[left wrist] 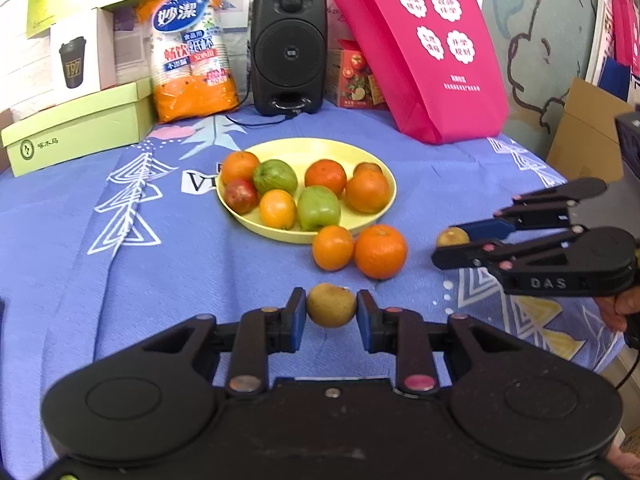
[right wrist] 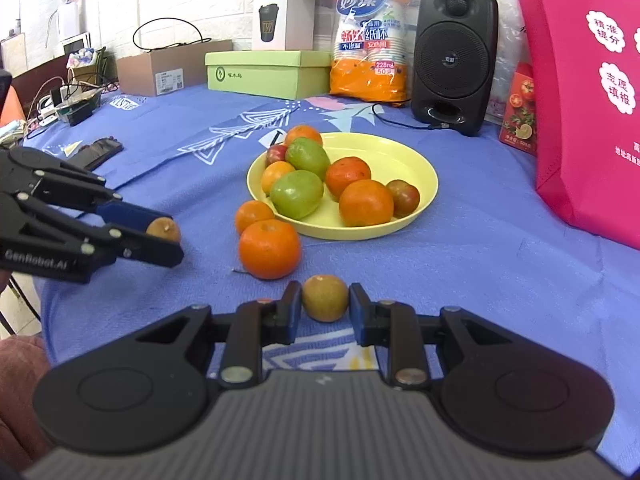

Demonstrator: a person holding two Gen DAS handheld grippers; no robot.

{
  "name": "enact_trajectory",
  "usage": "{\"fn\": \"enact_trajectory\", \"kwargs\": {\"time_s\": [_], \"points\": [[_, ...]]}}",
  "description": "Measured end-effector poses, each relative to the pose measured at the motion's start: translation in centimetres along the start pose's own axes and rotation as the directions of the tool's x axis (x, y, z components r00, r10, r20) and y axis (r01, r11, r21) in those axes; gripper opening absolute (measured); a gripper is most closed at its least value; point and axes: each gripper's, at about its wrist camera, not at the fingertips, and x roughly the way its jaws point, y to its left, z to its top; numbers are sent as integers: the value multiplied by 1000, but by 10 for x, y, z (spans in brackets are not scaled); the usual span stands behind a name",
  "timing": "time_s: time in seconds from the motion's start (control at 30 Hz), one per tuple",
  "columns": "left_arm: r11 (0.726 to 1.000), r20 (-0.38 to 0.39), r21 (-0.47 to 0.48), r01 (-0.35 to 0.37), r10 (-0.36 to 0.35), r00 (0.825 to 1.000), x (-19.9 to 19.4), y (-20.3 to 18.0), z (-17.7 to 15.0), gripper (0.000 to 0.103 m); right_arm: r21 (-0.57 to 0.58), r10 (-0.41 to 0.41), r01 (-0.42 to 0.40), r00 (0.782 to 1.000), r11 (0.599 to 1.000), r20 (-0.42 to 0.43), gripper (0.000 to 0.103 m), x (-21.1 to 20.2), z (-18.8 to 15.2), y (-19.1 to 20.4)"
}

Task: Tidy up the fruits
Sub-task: 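Carry both held kiwis over the yellow plate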

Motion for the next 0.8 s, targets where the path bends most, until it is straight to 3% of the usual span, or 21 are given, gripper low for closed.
{"fn": "enact_trajectory", "kwargs": {"time_s": [0.4, 0.8], "points": [[1000, 34, -18, -8, 9, 999, 10, 19, 33, 26, -29, -1, 2, 999, 1000, 36, 25, -9, 15, 0], [1000, 72, -16, -21, 22, 997, 59, 43, 104, 27, -91, 42, -35, 997, 995, 69, 25, 12, 55, 1]]}}
